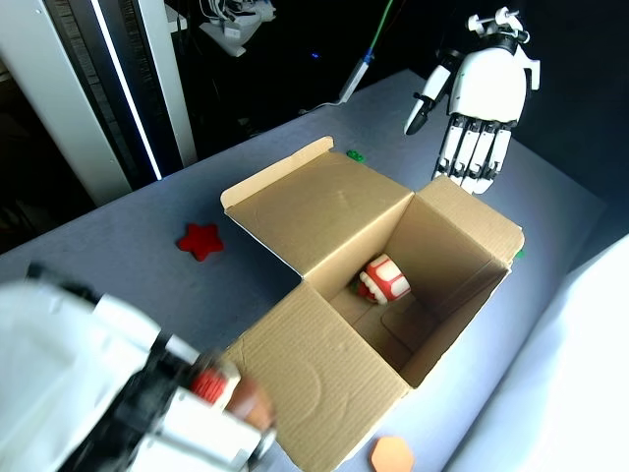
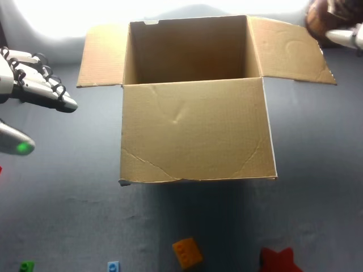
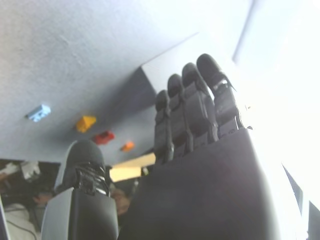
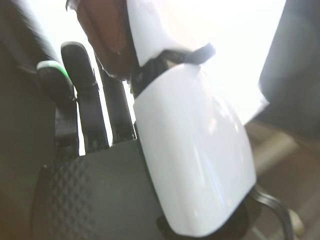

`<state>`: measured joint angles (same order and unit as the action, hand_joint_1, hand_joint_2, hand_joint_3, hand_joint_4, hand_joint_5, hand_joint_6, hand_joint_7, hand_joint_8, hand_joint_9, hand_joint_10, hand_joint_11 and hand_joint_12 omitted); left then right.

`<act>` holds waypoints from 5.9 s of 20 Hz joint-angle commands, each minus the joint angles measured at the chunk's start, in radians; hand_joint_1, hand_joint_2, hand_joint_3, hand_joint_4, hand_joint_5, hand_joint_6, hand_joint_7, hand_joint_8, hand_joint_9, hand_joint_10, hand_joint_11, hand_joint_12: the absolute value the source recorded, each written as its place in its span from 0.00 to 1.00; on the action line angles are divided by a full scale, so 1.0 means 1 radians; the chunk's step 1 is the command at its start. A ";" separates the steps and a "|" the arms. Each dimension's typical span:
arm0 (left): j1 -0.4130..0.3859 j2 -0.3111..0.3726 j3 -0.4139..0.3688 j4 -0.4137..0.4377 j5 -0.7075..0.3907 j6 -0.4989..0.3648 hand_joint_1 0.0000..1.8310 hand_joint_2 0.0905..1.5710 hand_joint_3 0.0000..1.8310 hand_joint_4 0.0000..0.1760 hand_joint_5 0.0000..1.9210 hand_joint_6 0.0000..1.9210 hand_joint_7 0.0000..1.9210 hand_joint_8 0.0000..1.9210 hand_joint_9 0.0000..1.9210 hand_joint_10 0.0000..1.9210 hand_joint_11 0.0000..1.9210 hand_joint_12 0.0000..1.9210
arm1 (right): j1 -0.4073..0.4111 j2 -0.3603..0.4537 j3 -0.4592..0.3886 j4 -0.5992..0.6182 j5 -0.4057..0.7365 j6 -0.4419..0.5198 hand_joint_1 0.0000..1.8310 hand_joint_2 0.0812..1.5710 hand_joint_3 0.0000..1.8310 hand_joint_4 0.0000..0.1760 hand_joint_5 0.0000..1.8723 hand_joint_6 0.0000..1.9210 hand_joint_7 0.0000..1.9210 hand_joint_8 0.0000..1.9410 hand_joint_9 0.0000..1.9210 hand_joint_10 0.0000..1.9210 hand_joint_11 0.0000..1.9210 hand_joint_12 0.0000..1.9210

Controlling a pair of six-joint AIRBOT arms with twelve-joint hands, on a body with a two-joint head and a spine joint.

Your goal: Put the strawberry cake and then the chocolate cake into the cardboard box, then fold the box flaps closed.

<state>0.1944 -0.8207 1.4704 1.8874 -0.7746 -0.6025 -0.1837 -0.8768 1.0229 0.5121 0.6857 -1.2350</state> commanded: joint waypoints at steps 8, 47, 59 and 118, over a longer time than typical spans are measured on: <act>0.093 -0.050 0.056 -0.182 0.043 0.072 0.01 0.82 0.00 0.00 0.12 0.00 0.15 0.00 0.14 0.01 0.00 0.43 | 0.011 -0.155 0.041 -0.103 0.205 0.019 0.65 0.76 0.00 0.00 0.45 0.56 0.39 0.79 0.25 0.89 0.14 1.00; 0.009 -0.059 0.072 -0.396 0.086 0.165 0.00 0.82 0.00 0.00 0.14 0.00 0.15 0.00 0.15 0.00 0.00 0.43 | -0.002 -0.207 0.078 -0.064 0.222 0.027 0.18 0.72 0.01 0.00 0.00 0.00 0.01 0.00 0.02 0.04 0.00 0.12; -0.093 -0.062 0.045 -0.253 0.059 0.105 0.02 0.82 0.00 0.00 0.13 0.00 0.14 0.00 0.14 0.00 0.00 0.42 | -0.196 0.053 -0.054 0.473 0.276 -0.212 0.00 0.82 0.01 0.00 0.00 0.00 0.03 0.01 0.02 0.02 0.00 0.00; -0.274 -0.197 0.239 -0.017 -0.079 0.072 0.01 0.81 0.00 0.00 0.11 0.00 0.12 0.00 0.14 0.00 0.00 0.40 | -0.091 -0.119 -0.155 0.196 -0.018 -0.335 0.00 0.85 0.00 0.00 0.01 0.00 0.02 0.00 0.00 0.00 0.00 0.00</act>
<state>-0.0692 -1.0248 1.7058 1.9419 -0.8661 -0.5285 -0.2768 -1.0019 0.8692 0.7403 0.6086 -1.5719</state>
